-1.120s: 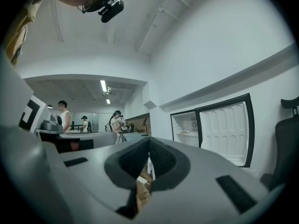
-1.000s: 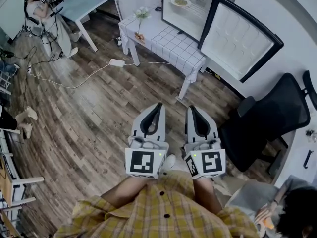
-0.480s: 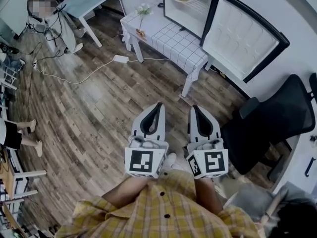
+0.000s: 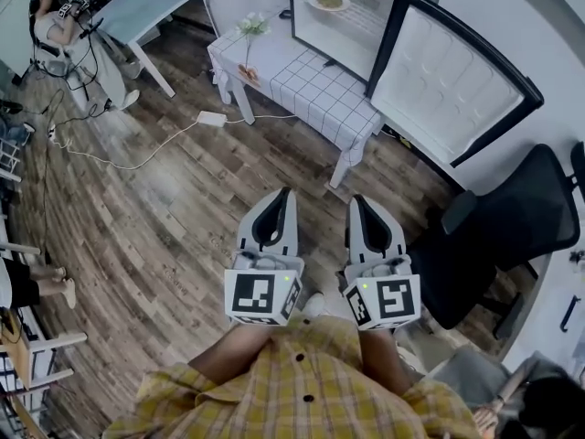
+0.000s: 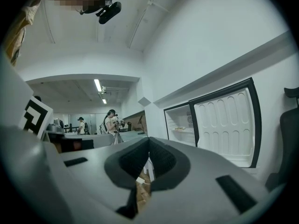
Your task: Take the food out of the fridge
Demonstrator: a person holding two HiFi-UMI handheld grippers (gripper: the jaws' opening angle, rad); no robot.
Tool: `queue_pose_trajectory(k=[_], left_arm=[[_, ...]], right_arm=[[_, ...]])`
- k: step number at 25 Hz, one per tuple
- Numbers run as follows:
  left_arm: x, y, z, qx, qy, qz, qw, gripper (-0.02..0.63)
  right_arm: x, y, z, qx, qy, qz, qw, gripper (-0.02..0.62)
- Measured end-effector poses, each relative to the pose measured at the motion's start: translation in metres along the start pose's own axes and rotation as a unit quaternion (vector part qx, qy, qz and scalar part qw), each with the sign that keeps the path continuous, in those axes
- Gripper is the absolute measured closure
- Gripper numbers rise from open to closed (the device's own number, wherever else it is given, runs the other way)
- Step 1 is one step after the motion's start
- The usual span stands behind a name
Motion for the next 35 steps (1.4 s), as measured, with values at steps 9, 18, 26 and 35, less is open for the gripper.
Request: queue_pose_trajectory(k=[9,18,26,35], left_arm=[[-0.085,0.003,-0.070,0.002,0.027,-0.008,0.9996,0.600],[-0.152,-0.001,-0.137,0.015,0.057,-0.002,0.9983,0.600],[-0.187,0.000,-0.157,0.033,0.085,-0.004,0.9958,0.600],[-0.226,0.004,-0.147,0.023,0.099,-0.005,0.9948,0.600]], right_arm=[[-0.101,-0.010,0.007,-0.003,0.033,0.006,0.999,0.589],[-0.181,-0.023,-0.004,0.006,0.070,0.011,0.997,0.589],[-0.209,-0.030,-0.009,0.020,0.098,0.002,0.995,0.589],[-0.227,-0.035,0.022,0.015,0.108,0.014,0.994,0.589]])
Point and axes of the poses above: the fingertips, and each gripper's own axes: x backward along the fingers, z to its right, y out of its underside, the point moved 9 cm from there along x, backward along the fingers, and after that the axes turned 13 degrees about -x, right-handed, at the moved point
